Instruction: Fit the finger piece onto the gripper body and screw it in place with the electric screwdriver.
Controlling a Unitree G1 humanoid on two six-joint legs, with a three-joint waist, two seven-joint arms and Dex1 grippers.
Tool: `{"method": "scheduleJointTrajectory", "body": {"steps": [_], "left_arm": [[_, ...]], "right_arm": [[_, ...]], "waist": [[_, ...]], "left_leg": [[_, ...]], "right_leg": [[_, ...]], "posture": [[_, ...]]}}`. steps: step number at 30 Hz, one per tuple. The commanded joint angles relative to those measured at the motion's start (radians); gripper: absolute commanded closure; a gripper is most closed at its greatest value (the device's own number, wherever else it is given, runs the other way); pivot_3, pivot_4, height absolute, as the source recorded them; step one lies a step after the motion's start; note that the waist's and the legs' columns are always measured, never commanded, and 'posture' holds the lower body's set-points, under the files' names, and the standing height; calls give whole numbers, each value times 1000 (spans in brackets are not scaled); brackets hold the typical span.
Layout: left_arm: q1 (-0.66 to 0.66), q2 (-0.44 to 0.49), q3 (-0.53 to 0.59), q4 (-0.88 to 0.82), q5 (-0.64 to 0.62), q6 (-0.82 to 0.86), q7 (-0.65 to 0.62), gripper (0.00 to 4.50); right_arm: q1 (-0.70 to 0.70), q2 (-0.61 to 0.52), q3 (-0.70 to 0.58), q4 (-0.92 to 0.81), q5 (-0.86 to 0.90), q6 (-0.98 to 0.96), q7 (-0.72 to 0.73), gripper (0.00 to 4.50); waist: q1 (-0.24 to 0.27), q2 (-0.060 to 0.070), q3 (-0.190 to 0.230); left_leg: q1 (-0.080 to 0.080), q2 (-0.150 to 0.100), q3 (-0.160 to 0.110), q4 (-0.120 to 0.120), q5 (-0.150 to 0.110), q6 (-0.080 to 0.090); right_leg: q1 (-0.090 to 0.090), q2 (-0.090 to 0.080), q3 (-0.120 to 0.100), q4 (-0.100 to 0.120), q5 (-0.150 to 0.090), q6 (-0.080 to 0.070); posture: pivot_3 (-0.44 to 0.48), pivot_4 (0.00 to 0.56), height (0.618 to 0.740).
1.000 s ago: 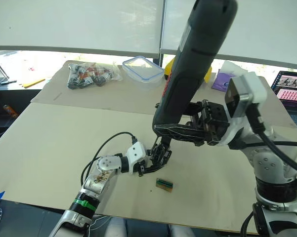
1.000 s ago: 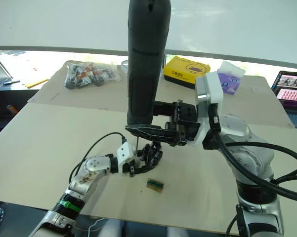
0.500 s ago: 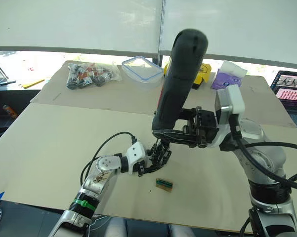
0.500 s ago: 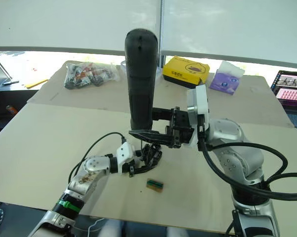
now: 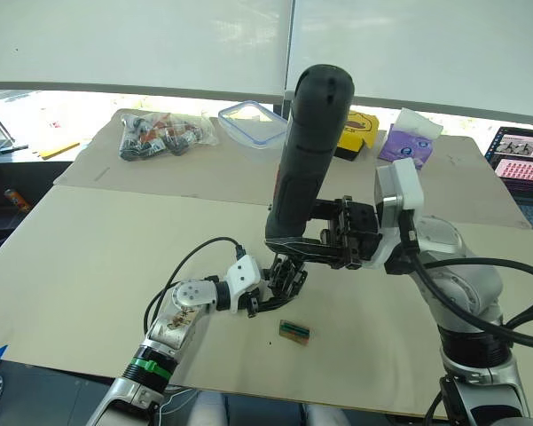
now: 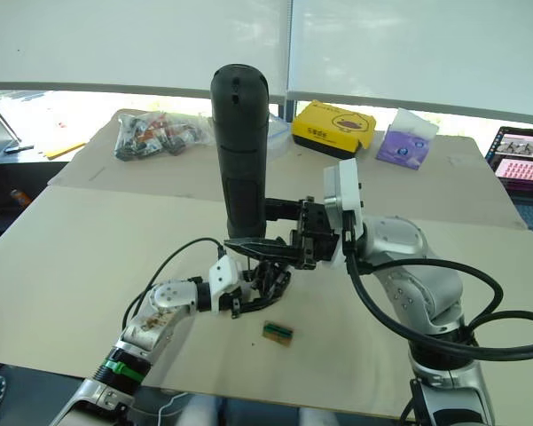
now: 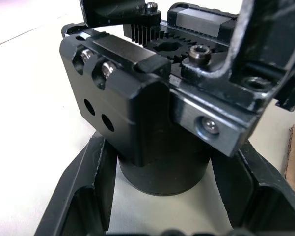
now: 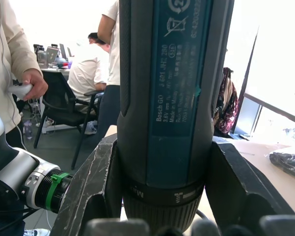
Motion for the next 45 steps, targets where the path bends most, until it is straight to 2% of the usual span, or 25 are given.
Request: {"method": "scheduleJointTrajectory", "body": {"steps": [1, 45], "left_arm": [[13, 10, -22, -3, 9, 22, -8, 2224], [23, 24, -25, -40, 3, 74, -9, 2224]], "right_arm": [[-31, 9, -7, -16, -7, -32, -7, 2572], [30, 12, 28, -14, -114, -64, 24, 2572]], "waist": [[0, 0, 0], [-2, 0, 0]], "left_leg": [[0, 0, 0, 0, 0, 0], [0, 0, 0, 0, 0, 0]], "right_leg": [[0, 0, 0, 0, 0, 0], [0, 0, 0, 0, 0, 0]], "posture": [[0, 150, 740], [0, 150, 740]]}}
